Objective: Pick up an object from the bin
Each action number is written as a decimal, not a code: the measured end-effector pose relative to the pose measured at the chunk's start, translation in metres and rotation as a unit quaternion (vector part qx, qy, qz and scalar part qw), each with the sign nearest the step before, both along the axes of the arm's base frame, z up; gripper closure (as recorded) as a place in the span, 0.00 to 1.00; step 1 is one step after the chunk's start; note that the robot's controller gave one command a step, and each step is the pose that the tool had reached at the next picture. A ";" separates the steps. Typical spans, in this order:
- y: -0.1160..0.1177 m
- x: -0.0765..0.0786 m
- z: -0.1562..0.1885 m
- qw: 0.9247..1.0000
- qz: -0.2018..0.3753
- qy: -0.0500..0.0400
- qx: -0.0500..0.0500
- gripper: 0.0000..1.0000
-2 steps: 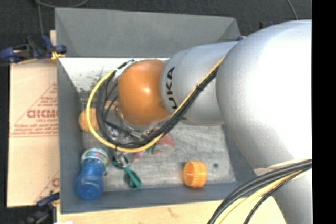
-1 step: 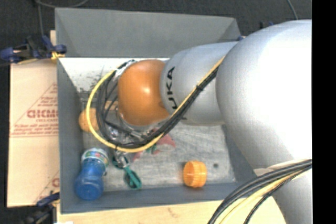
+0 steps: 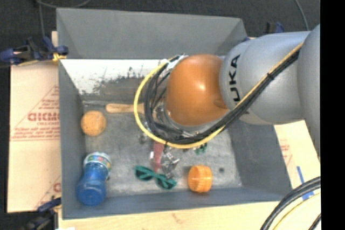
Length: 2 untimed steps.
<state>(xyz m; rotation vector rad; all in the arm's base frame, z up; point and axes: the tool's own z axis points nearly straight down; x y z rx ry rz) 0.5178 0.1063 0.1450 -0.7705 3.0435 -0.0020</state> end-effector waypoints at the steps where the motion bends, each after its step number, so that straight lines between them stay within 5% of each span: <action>1: 0.001 -0.001 0.000 1.000 0.000 0.001 0.000 0.00; 2: -0.023 -0.008 -0.070 0.994 0.108 0.000 0.000 1.00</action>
Offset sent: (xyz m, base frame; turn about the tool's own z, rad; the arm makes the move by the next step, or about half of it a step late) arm -0.0092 -0.0216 -0.0709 -0.2209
